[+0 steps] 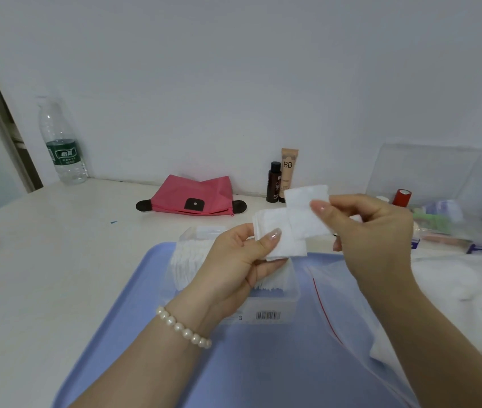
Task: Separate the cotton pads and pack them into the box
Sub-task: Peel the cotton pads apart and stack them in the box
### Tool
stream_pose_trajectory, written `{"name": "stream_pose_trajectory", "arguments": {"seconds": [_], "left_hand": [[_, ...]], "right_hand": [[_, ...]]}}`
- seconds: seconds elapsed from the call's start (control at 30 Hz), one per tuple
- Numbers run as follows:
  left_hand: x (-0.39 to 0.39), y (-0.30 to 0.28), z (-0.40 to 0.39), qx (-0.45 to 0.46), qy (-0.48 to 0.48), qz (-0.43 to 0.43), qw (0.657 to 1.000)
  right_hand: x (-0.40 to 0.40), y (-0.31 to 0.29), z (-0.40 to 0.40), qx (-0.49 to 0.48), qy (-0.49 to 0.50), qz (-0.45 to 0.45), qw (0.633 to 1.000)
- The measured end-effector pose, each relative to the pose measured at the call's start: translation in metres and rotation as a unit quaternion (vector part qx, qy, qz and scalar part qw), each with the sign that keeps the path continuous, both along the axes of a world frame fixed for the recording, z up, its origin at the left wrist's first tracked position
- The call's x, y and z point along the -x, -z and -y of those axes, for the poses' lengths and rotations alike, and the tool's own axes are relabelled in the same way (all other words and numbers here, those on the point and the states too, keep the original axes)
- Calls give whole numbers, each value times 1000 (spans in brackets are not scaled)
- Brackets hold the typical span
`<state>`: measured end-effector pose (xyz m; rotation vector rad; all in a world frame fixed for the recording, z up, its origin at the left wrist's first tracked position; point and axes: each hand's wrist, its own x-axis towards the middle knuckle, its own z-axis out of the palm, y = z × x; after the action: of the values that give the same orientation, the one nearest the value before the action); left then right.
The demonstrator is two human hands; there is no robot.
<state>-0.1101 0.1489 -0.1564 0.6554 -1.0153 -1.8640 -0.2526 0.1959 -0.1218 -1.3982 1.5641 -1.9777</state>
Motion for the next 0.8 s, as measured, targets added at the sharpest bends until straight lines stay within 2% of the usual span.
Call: {"name": "stream_pose_trajectory", "arguments": {"seconds": [0.07,0.13,0.17,0.23,0.37,0.8], "left_hand": [[0,0,1,2,-10,3,1000],[0,0,1,3,-14,7,1000],[1,0,0,4,-15,7,1000],[1,-1,0,6,-17,8,1000],[2,-1,-1,14,-11,15,1000],[2,-4,-4,2,18,-16,1000]], "right_hand": [[0,-2,0,-21,-39,96,994],[-1,-3,0,-82,-142,196,967],[-2,-2,0,-110,-186,214,953],[-7,1,0,-145,-202,185,951],[-13,4,0,-139,-112,95,979],[-18,16,4,-92,-9,-26,995]]}}
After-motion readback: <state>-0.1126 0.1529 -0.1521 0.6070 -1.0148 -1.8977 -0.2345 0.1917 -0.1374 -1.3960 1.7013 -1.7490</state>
